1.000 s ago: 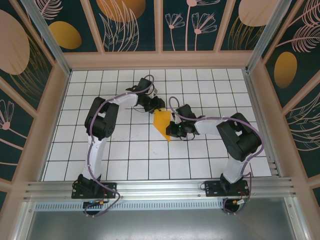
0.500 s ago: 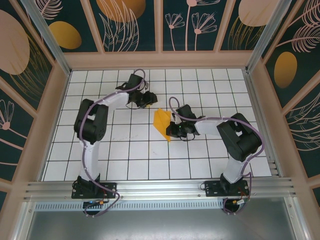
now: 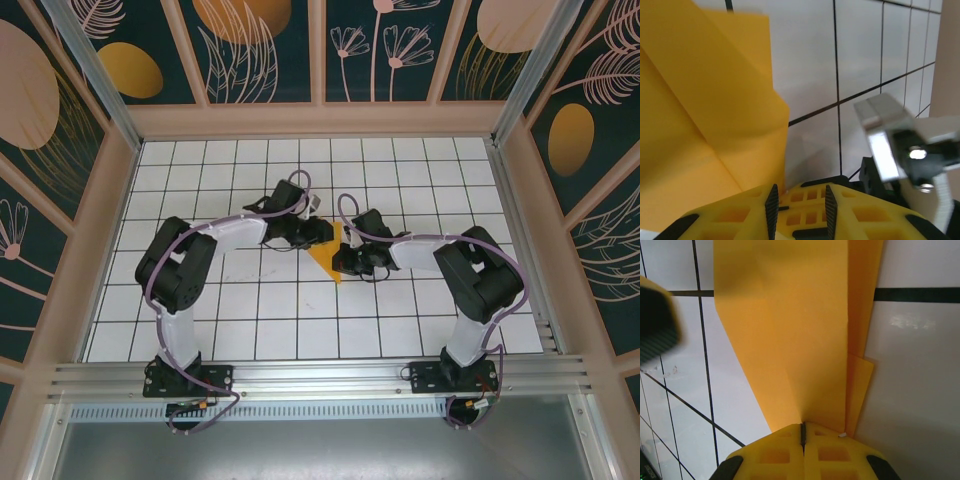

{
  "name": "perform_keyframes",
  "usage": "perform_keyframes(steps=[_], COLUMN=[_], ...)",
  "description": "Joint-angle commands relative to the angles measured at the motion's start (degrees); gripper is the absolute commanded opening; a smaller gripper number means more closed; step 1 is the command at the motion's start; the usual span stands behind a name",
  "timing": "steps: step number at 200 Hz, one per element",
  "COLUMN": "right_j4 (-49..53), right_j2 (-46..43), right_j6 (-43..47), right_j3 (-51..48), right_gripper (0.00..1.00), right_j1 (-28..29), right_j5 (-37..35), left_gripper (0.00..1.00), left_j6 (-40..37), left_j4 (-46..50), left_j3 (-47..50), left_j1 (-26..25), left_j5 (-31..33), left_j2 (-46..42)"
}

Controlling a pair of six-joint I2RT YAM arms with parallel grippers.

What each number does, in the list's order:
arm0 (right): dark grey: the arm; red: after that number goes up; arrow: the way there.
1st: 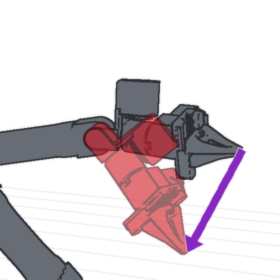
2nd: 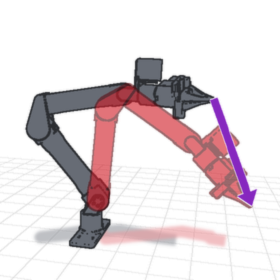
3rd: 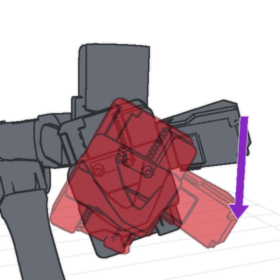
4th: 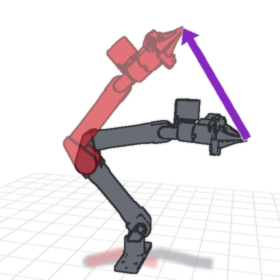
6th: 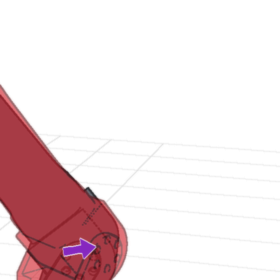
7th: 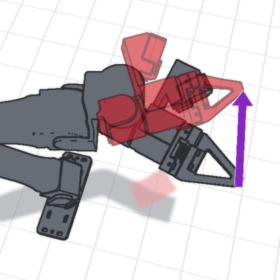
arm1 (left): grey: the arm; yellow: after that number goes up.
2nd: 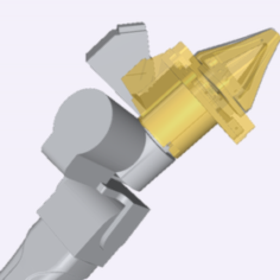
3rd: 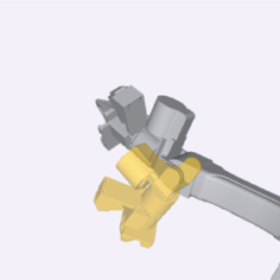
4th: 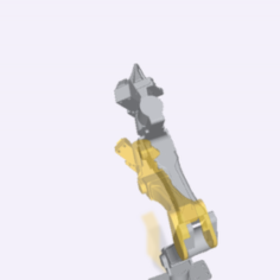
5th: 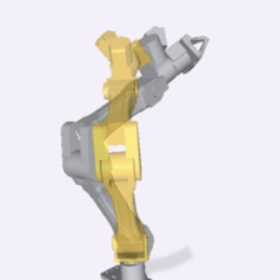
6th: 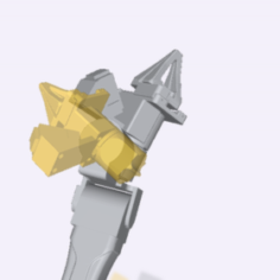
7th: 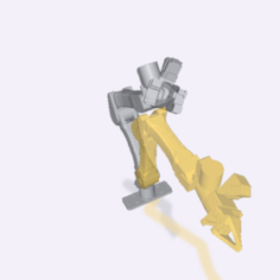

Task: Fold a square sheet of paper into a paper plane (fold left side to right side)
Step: Fourth fold the wing at the center of the table.

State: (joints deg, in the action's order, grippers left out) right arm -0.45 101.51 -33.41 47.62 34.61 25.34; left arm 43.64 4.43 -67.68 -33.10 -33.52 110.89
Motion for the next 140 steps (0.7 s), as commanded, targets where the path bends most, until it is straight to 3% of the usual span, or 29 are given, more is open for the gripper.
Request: perform_keyframes(steps=[1,140], right_j4=[11.95,12.0], right_j2=[3.0,4.72], right_j6=[0.45,0.71], right_j3=[-2.39,-1.89], right_gripper=[0.0,0.0], right_j1=[0.71,0.94], right_j5=[-4.69,-4.6], left_gripper=[0.33,0.28], left_j6=[2.61,3.85], left_j4=[-4.02,-4.83], left_j3=[0.62,1.46], left_j1=[-0.5,-1.88], left_j5=[-1.79,-3.26], left_j2=[1.56,6.58])
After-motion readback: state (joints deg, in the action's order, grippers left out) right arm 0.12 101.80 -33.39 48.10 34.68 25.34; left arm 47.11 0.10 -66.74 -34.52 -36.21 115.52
